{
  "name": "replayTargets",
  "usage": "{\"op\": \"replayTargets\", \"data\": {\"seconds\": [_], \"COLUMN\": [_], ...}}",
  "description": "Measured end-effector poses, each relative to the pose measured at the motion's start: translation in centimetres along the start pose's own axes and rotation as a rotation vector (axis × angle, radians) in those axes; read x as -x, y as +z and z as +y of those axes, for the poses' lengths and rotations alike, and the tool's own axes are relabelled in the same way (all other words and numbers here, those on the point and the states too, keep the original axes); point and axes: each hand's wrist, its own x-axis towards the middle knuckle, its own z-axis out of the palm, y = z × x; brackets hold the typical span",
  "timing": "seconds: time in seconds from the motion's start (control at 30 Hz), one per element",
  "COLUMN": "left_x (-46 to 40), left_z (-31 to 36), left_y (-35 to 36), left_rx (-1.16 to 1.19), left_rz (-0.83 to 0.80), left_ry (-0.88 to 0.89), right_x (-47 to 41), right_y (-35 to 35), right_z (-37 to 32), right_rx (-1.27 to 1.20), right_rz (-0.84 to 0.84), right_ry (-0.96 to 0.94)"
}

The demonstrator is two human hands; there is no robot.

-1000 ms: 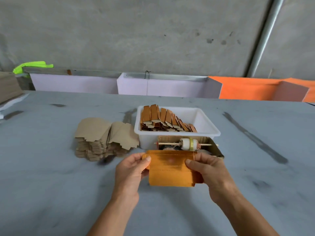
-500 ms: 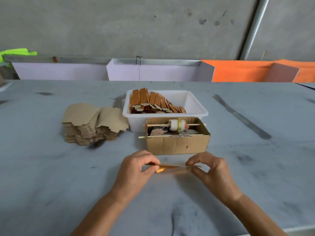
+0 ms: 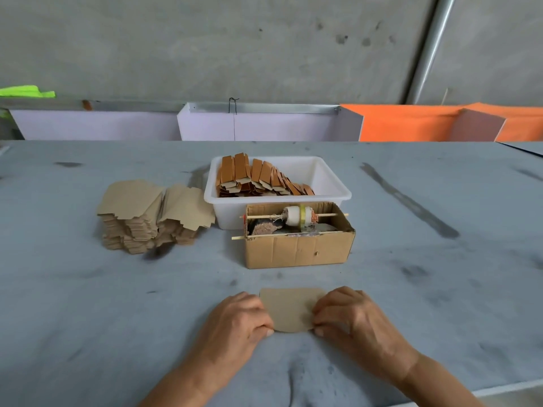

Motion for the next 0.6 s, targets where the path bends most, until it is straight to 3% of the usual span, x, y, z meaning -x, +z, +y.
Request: {"op": "replayTargets", "data": {"seconds": [0.23,0.6], "left_x": [0.0,-0.4], "left_z": [-0.1,0.1], "left_y": [1.4,1.9], "left_rx": [0.141,0.089], "left_rz": [0.095,0.134], "left_ry": [-0.233,-0.476], "right_x": [0.1,-0.3], "right_y": [1.1,2.3], "right_z": [-0.1,-0.9], "right_rx": [-0.196,-0.099], "right_rz": [0.061,0.133], "right_ry": [0.231,0.539]}}
